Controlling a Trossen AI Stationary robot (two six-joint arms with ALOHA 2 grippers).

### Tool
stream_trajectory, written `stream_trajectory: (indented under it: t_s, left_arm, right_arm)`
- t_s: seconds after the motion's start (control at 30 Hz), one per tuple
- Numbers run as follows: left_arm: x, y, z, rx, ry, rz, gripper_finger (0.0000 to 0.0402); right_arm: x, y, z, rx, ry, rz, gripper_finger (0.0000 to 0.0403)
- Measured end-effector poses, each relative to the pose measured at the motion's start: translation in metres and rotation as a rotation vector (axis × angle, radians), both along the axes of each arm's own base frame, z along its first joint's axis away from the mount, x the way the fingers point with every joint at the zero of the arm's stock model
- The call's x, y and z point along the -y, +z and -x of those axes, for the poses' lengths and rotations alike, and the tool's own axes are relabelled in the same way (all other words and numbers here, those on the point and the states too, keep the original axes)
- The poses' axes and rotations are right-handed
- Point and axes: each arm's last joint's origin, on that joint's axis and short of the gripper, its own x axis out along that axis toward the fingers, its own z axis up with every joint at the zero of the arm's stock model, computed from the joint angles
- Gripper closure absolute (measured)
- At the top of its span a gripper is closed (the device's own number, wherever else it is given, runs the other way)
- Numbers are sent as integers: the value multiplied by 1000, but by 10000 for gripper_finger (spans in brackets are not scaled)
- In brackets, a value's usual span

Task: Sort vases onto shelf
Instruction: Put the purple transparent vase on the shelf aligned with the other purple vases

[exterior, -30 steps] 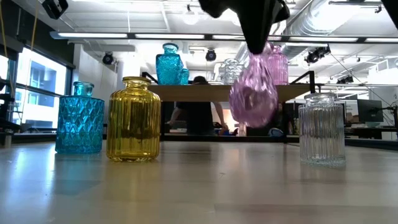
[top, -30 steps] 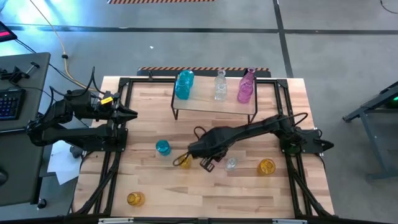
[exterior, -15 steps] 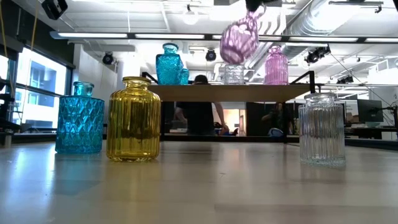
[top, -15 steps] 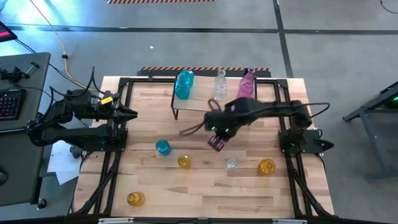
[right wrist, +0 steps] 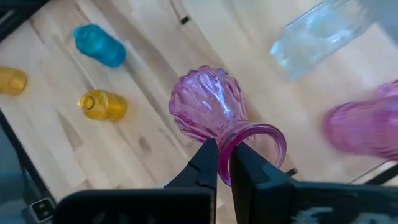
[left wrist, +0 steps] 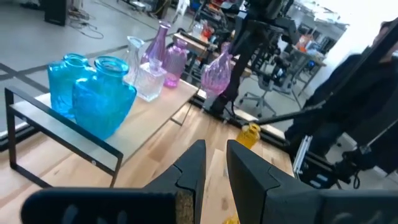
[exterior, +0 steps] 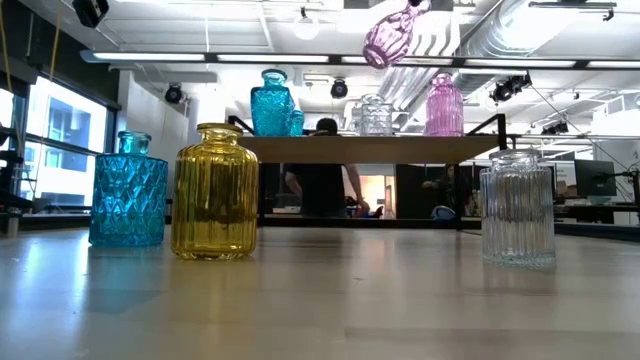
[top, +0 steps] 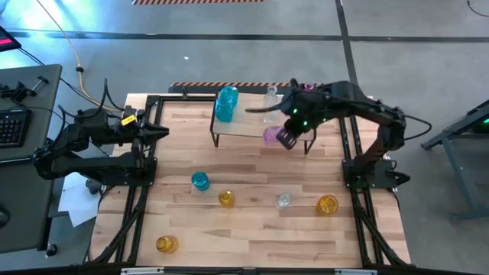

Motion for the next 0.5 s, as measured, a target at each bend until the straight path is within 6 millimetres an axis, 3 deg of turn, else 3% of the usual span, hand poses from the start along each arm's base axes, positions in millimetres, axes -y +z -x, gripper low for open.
stream_trajectory:
  t_s: [0.23,0.5]
  left_arm:
    - [-3,0,-13,-28,5,32,344]
    - [-9,2,-50,-47,-41,29,344]
  right_arm:
    - [18,5,9,10,41,13,403]
    - [28,5,11,2,74,36,403]
